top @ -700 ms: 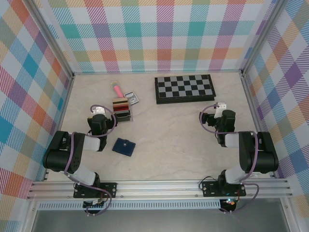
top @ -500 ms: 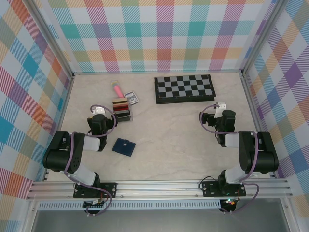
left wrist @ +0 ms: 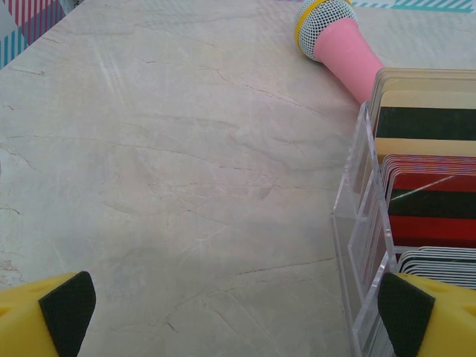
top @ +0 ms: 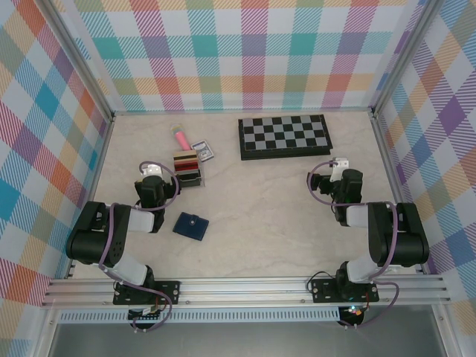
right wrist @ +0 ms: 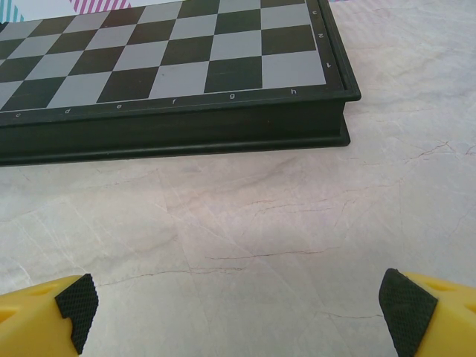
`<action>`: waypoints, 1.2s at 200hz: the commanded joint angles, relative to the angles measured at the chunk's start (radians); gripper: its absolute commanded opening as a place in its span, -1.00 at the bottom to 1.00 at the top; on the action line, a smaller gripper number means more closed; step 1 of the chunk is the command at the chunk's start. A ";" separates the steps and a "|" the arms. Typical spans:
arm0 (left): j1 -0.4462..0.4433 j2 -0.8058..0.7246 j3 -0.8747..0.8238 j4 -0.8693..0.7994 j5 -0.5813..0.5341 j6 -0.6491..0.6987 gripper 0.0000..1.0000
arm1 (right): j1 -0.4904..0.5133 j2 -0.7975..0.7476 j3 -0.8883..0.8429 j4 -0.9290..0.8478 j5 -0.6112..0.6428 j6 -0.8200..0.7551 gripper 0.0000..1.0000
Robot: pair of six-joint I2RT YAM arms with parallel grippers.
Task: Put the credit cards into the card holder
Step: Move the card holder to the center of the table.
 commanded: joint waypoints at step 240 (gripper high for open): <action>0.014 -0.867 0.095 -0.883 0.299 -0.523 1.00 | 0.010 -0.542 0.275 -1.048 -0.252 0.420 1.00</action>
